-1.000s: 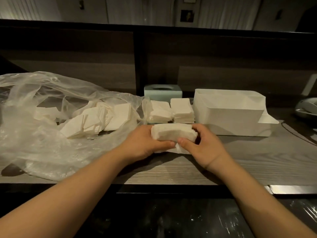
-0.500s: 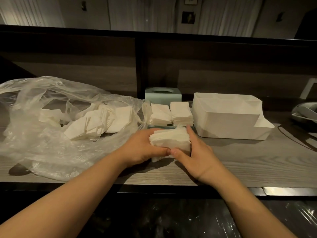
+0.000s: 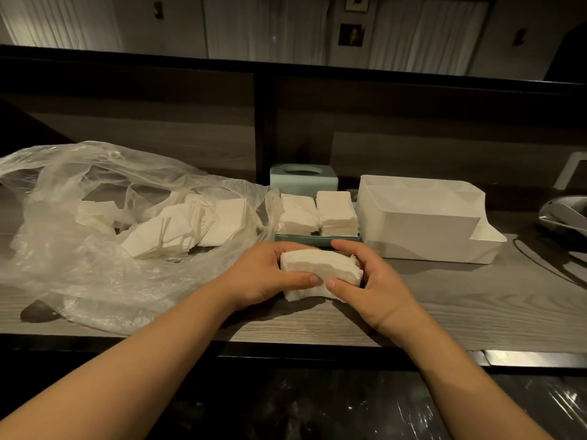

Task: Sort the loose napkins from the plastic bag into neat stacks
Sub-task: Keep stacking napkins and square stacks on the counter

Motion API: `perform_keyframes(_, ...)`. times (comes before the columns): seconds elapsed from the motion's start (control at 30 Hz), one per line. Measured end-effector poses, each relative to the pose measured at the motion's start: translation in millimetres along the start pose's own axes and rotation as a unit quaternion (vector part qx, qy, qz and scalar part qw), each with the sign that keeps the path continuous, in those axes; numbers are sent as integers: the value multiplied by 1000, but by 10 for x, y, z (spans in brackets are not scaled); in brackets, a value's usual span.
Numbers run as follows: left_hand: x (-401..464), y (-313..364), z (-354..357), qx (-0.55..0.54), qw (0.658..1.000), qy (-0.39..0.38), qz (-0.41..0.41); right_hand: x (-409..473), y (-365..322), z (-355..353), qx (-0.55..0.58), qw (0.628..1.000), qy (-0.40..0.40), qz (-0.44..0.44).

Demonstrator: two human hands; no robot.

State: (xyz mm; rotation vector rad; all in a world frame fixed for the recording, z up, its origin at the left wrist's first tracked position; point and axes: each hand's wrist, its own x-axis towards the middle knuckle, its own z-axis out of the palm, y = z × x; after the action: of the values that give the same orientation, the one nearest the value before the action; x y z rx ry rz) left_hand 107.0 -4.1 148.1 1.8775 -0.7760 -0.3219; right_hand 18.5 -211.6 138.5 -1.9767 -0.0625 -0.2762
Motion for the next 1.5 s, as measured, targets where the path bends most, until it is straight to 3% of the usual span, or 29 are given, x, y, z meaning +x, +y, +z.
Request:
perform_keyframes(0.37, -19, -5, 26, -17, 1000, 7, 6, 25, 50, 4, -7, 998, 62, 13)
perform_keyframes(0.73, -7, -27, -3, 25, 1000, 9, 3, 14, 26, -7, -26, 999, 29, 12)
perform_keyframes(0.93, -19, -7, -1, 38, 999, 1, 9, 49, 54, 52, -199, 979, 2, 33)
perform_keyframes(1.17, 2, 1, 7, 35, 999, -18, 27, 110, 61, 70, -209, 976, -37, 55)
perform_keyframes(1.23, 3, -3, 2, 33, 999, -10, 31, 92, 48, 68, -147, 988, -14, 51)
perform_keyframes(1.37, 2, -18, -5, 20, 999, -5, 25, 9, 111, 24, -80, 985, 156, 8)
perform_keyframes(1.5, 13, -35, -4, 17, 1000, -1, 16, -5, 156, -8, -17, 984, 177, -9)
